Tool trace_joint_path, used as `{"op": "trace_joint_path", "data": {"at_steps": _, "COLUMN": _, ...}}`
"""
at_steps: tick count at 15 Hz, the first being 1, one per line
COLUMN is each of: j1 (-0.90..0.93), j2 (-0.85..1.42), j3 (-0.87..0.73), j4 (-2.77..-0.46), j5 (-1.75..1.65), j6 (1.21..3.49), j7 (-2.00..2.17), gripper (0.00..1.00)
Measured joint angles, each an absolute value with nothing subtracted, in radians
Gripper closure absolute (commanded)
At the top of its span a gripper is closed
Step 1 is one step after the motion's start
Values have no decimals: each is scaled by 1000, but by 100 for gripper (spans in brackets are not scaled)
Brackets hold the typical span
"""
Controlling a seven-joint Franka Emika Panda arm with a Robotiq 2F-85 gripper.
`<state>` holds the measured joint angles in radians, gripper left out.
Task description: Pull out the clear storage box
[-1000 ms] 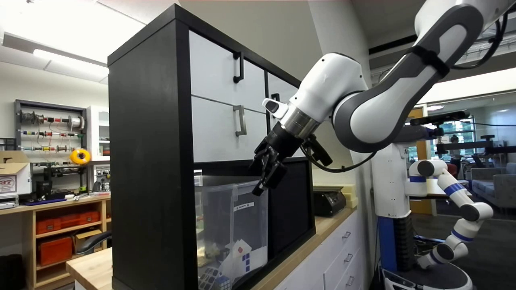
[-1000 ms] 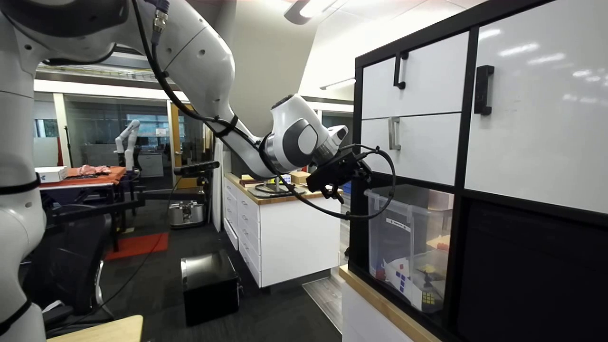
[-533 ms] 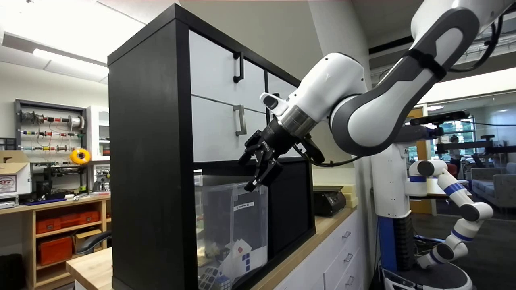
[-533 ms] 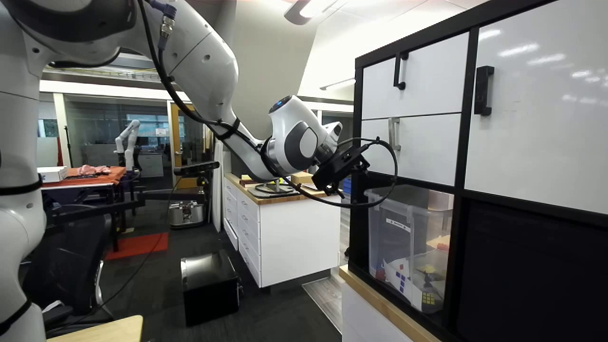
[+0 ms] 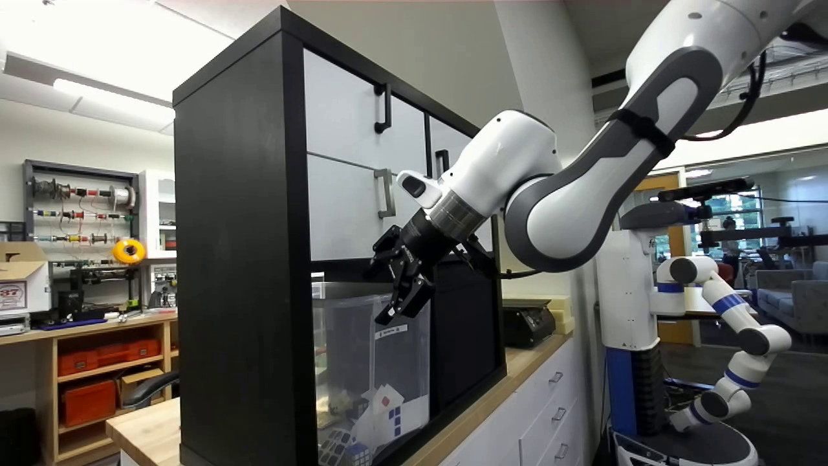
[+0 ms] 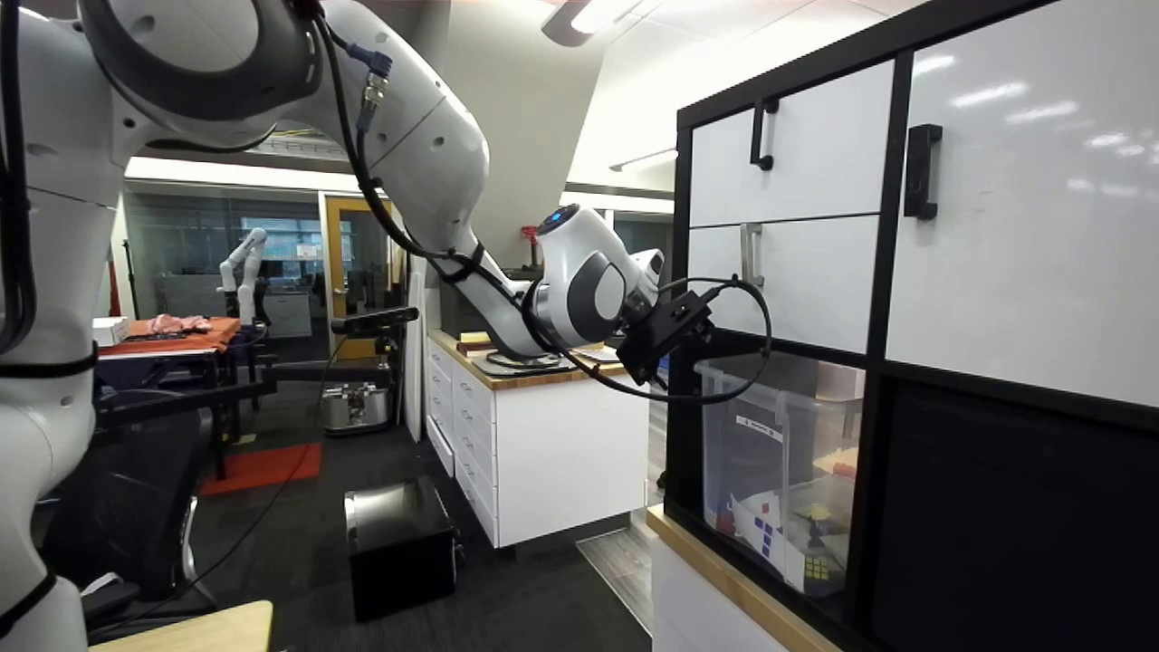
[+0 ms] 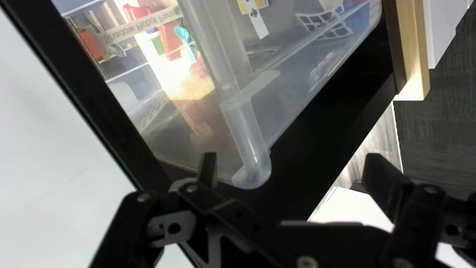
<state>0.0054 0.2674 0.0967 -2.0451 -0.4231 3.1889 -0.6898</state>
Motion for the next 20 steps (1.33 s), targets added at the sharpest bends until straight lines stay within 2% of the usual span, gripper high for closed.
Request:
{"op": "trace_joint_path", "data": {"at_steps": 9, "j1": -116, "j2": 397, "j3": 238, "j4": -1920, "j5": -423, "j6": 3189, "j7": -784, "gripper": 0}}
{"op": "trace_joint_path", "data": {"at_steps": 10, "j1": -130, "j2": 407, "j3": 253, "j4": -1914, "j5": -423, "j6": 3190, "j7": -792, "gripper": 25}}
{"op": "trace_joint_path", "data": {"at_steps": 12, "j1": -159, "j2": 409, "j3": 285, "j4": -1914, "j5": -423, "j6": 3190, "j7": -806, "gripper": 32}}
{"op": "trace_joint_path", "data": {"at_steps": 20, "j1": -264, "j2": 409, "j3": 390, "j4": -1910, "j5": -423, "j6": 3190, "j7": -850, "gripper": 87}}
